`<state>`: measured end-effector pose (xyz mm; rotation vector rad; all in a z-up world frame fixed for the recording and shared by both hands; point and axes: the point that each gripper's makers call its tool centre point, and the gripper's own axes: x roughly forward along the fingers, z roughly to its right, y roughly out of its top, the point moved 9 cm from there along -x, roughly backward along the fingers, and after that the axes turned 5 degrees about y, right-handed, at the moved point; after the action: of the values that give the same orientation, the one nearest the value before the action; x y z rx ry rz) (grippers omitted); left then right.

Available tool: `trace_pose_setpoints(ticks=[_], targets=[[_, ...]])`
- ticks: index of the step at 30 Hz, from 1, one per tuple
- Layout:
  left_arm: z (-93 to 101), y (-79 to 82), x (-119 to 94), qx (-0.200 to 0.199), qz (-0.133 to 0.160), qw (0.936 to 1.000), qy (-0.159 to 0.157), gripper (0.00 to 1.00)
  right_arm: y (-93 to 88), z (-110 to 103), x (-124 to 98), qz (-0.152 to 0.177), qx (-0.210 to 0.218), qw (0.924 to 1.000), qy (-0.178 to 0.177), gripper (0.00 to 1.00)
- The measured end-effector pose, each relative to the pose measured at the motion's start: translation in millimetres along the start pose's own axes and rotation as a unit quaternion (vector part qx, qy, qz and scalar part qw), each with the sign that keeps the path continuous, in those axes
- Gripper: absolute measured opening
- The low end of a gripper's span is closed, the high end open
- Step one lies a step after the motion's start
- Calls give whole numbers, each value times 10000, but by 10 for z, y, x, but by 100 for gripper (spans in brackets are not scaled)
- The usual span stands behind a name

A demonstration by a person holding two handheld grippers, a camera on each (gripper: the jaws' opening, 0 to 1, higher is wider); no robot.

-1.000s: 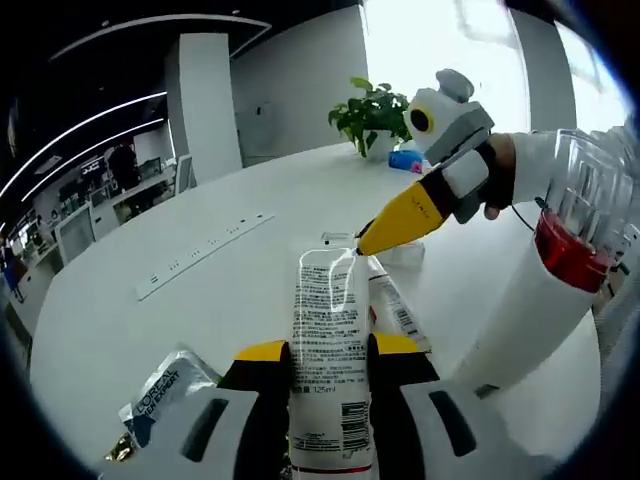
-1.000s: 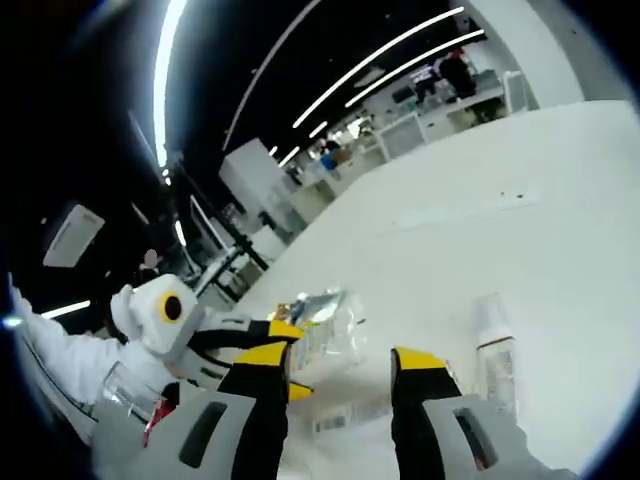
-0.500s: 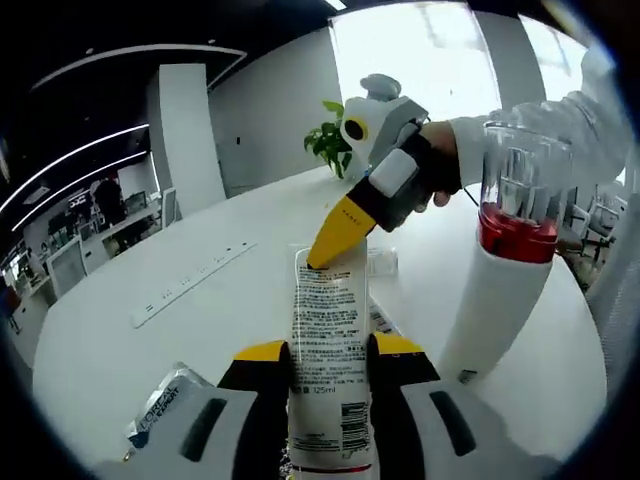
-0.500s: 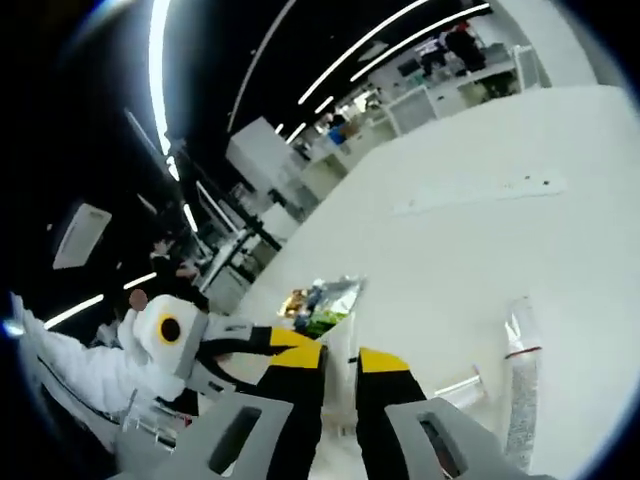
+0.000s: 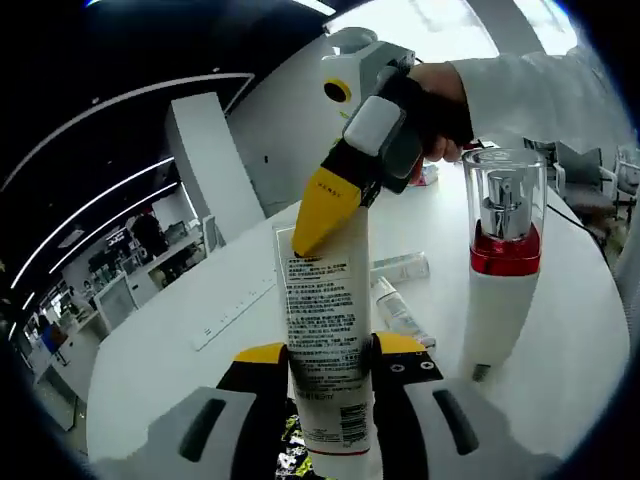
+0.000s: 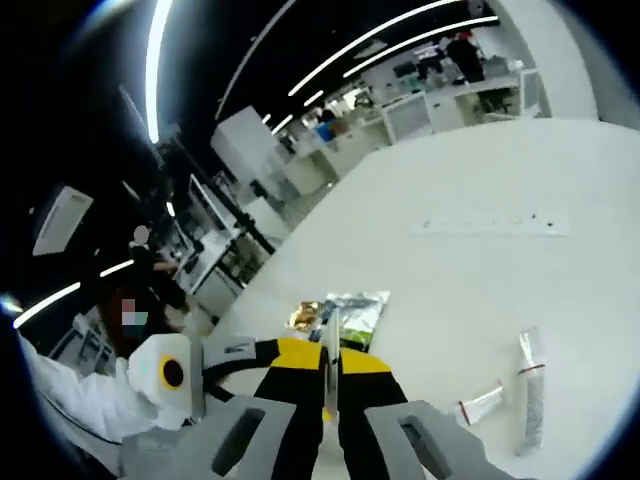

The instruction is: Arrange the skincare products in the storage area until every visible bottle or jar stands upright without overlapping.

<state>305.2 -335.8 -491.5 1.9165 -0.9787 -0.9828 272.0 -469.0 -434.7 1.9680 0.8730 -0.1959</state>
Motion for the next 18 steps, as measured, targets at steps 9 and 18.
trace_pose_setpoints(ticks=[9, 18], targets=[[18, 65, -122, 1342, -141, 9882, 726, 33, -56, -243, -25, 393, 465, 9981, 123, 0], [-120, 372, -310, 2798, 239, 9524, 1184, 33, -22, -403, -278, 1349, 1488, 9777, 622, 0]])
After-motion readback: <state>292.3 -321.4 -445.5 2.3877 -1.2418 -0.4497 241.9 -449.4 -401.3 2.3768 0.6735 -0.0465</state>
